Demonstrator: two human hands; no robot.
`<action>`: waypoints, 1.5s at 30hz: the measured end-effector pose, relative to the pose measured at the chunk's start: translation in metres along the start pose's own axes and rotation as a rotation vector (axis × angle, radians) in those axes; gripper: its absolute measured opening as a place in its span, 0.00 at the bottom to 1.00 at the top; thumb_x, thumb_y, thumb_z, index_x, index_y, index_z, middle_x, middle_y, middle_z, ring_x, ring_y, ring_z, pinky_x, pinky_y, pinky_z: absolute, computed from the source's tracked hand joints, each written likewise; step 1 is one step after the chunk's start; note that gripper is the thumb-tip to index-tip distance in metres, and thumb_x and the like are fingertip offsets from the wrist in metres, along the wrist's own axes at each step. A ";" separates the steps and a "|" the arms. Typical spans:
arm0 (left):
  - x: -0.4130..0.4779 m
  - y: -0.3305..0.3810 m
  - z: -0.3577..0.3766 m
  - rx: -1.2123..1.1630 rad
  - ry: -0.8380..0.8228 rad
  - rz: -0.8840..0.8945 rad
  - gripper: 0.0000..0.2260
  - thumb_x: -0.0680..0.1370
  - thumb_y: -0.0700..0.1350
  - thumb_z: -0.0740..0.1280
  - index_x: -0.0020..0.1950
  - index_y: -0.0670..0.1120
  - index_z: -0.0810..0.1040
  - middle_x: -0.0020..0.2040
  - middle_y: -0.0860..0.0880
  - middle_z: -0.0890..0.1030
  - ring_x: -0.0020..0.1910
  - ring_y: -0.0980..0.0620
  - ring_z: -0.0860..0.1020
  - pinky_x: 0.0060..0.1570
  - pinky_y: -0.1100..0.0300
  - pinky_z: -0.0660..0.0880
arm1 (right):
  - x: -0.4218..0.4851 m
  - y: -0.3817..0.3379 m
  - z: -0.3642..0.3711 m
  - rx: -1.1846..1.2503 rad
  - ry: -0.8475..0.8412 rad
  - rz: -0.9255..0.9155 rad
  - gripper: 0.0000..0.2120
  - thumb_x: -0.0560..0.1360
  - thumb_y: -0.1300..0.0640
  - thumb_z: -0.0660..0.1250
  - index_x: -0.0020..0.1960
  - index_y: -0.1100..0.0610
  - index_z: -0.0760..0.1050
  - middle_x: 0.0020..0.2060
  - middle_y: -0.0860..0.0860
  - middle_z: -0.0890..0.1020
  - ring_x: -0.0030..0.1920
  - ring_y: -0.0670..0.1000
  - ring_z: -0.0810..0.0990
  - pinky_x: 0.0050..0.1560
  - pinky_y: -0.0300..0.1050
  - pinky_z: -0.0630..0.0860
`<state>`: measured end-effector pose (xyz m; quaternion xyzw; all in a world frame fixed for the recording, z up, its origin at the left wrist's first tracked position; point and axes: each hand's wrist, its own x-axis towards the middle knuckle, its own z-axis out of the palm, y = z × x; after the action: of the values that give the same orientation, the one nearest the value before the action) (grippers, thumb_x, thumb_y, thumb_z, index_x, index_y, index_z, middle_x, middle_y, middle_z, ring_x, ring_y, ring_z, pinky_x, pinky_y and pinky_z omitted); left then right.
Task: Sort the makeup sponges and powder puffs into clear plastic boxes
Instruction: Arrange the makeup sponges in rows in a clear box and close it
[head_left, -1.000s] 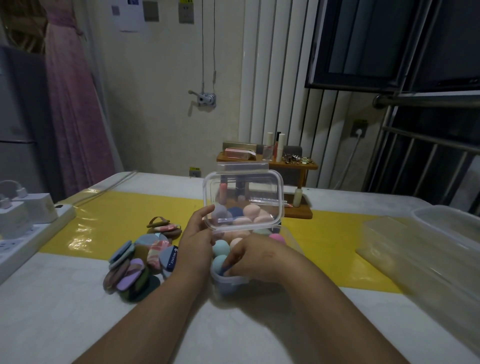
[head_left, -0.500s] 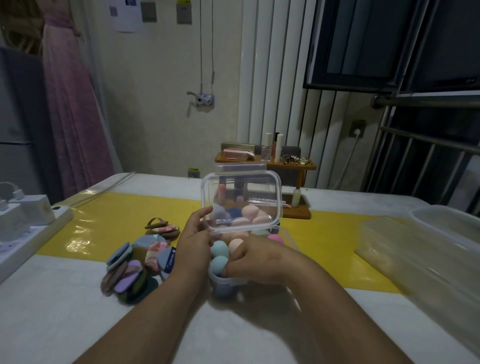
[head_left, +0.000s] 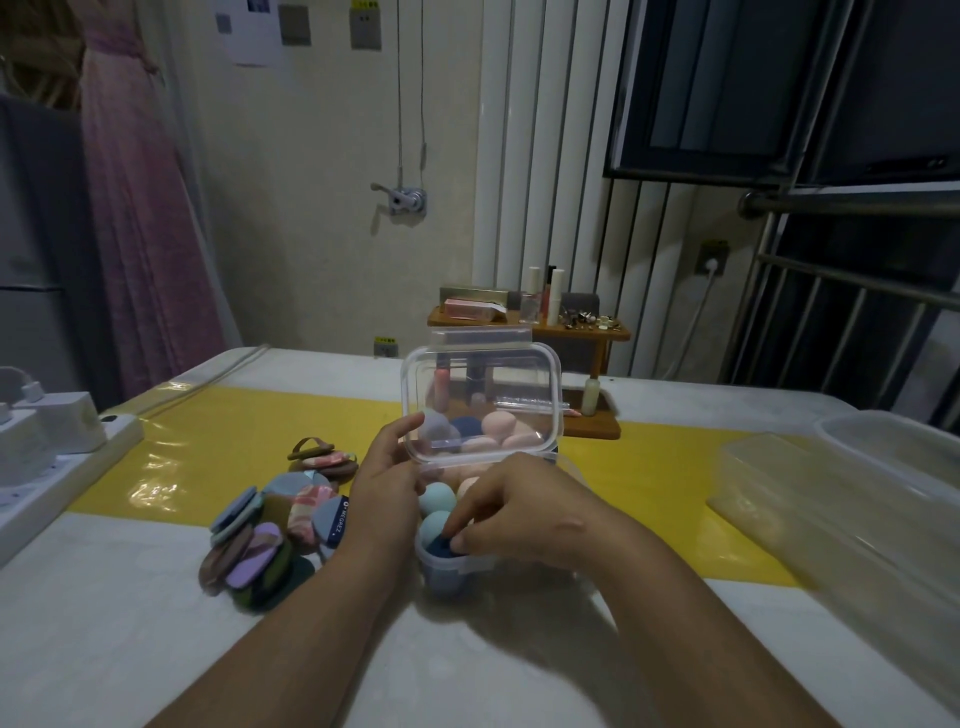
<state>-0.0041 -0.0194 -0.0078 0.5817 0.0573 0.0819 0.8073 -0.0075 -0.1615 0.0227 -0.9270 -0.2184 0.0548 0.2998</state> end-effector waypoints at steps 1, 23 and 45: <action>0.000 0.000 0.000 -0.015 -0.006 -0.009 0.23 0.79 0.32 0.55 0.61 0.57 0.77 0.57 0.49 0.80 0.50 0.45 0.82 0.45 0.49 0.83 | 0.000 0.000 0.000 0.012 0.017 -0.007 0.07 0.74 0.53 0.72 0.51 0.47 0.86 0.38 0.37 0.80 0.42 0.40 0.78 0.39 0.28 0.70; 0.009 0.002 -0.007 -0.066 0.127 -0.017 0.27 0.73 0.28 0.55 0.57 0.56 0.80 0.55 0.47 0.80 0.51 0.42 0.81 0.39 0.53 0.78 | 0.027 0.104 -0.004 0.153 0.290 0.431 0.38 0.77 0.48 0.70 0.80 0.43 0.53 0.76 0.51 0.66 0.72 0.57 0.68 0.66 0.49 0.69; 0.010 0.000 -0.007 -0.044 0.136 -0.017 0.28 0.72 0.28 0.55 0.54 0.58 0.81 0.55 0.46 0.81 0.52 0.40 0.81 0.48 0.46 0.82 | 0.042 0.113 -0.002 0.106 0.517 0.458 0.06 0.76 0.58 0.67 0.45 0.51 0.70 0.44 0.51 0.79 0.45 0.54 0.78 0.46 0.53 0.77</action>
<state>0.0040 -0.0110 -0.0097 0.5564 0.1149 0.1156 0.8148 0.0728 -0.2264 -0.0402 -0.9183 0.0817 -0.1048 0.3729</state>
